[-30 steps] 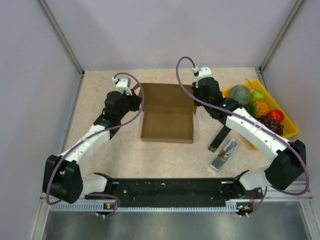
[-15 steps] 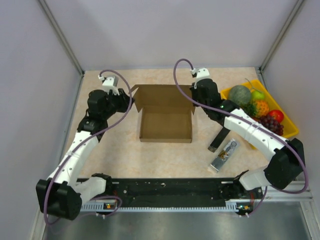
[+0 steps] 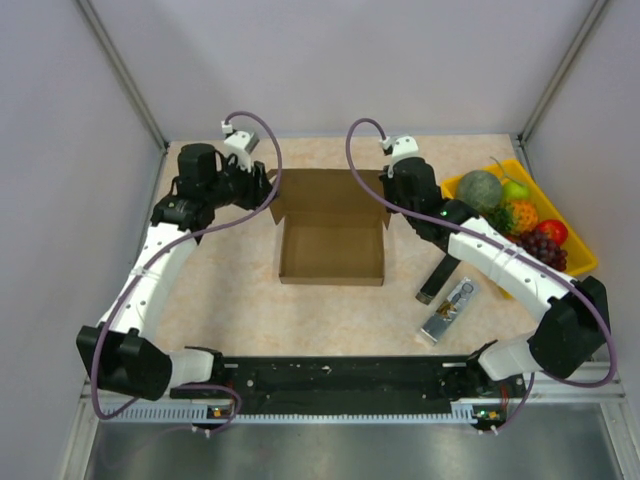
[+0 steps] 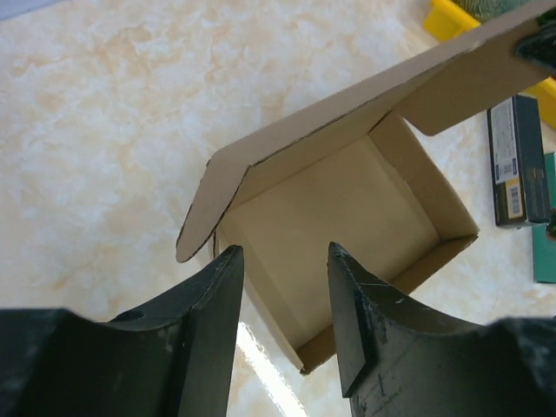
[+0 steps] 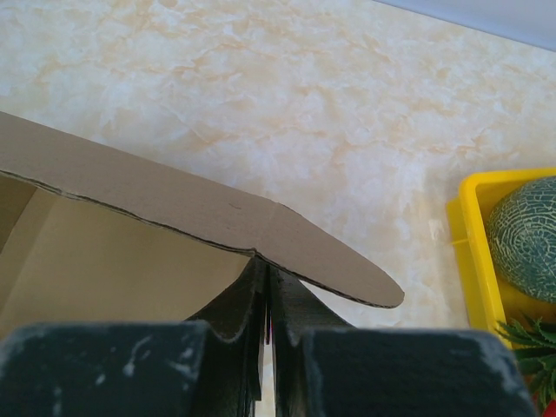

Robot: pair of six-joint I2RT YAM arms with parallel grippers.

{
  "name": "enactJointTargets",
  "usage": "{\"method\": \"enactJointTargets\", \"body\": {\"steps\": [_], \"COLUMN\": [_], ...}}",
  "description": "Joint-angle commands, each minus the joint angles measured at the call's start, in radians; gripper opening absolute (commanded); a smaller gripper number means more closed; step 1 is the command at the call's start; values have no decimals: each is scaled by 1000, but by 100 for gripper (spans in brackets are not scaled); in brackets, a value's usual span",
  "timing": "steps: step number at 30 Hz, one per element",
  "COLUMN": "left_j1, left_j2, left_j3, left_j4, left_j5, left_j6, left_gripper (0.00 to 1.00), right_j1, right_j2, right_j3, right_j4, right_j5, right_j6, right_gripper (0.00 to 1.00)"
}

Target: Fold the paper box

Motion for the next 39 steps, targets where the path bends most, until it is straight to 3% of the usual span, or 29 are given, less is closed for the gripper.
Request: {"method": "enactJointTargets", "body": {"steps": [1, 9, 26, 29, 34, 39], "left_j1": [4, -10, -74, -97, -163, -180], "left_j2": [21, 37, 163, 175, 166, 157], "left_j3": [37, -2, 78, 68, 26, 17], "left_j4": [-61, 20, 29, 39, 91, 106], "left_j5": [40, -121, -204, -230, -400, -428], "left_j6": [85, 97, 136, 116, 104, 79], "left_gripper": [49, 59, 47, 38, 25, 16], "right_j1": [10, 12, 10, 9, 10, 9], "right_j2": [9, 18, 15, 16, 21, 27], "right_j3": [38, 52, 56, 59, 58, 67], "right_j4": [11, 8, 8, 8, -9, -24], "right_j5": [-1, -13, -14, -28, 38, 53], "right_j6": [-16, -16, -22, -2, 37, 44], "right_gripper": [0, 0, 0, 0, 1, 11]}}
